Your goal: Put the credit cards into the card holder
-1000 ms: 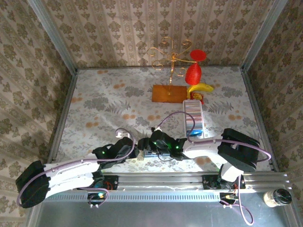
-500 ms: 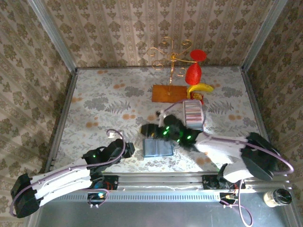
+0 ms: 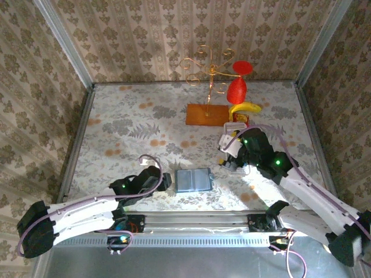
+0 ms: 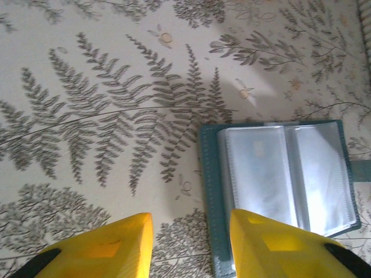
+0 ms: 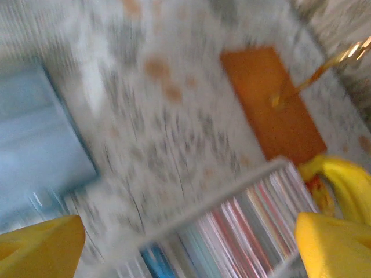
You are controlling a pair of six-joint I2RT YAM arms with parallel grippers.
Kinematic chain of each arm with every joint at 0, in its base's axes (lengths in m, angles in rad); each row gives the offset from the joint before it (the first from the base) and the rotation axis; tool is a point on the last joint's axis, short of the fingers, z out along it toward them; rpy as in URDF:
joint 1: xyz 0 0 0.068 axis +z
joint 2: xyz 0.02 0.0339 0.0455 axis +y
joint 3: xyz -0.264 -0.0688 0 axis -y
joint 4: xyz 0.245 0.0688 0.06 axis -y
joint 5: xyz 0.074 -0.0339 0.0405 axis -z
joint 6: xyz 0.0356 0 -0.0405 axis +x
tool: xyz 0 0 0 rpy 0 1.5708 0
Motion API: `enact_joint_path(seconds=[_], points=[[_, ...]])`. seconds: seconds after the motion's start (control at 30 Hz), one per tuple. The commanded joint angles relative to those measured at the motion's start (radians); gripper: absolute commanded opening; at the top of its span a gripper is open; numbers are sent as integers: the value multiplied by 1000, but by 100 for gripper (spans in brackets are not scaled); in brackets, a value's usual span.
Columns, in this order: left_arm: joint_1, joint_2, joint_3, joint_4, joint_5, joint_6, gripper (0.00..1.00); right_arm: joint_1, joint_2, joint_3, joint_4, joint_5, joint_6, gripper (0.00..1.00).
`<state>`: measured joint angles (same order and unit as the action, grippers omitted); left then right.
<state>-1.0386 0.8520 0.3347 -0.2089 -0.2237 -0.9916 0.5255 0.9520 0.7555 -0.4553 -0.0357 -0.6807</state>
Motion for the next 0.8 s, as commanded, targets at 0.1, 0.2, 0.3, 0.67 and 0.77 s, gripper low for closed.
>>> enact_joint_path(seconds=[0.1, 0.2, 0.3, 0.67, 0.77], points=[[0, 22, 23, 69, 40, 55, 40, -157, 80, -76, -25, -17, -525, 96], [3, 12, 19, 67, 42, 61, 40, -182, 135, -89, 38, -2, -582, 97], [5, -3, 9, 68, 44, 59, 40, -185, 192, -97, 98, 17, -606, 96], [8, -45, -14, 65, 47, 47, 39, -185, 321, -98, 172, 57, -650, 91], [10, -39, -13, 69, 50, 47, 39, -185, 333, -82, 159, 75, -662, 80]])
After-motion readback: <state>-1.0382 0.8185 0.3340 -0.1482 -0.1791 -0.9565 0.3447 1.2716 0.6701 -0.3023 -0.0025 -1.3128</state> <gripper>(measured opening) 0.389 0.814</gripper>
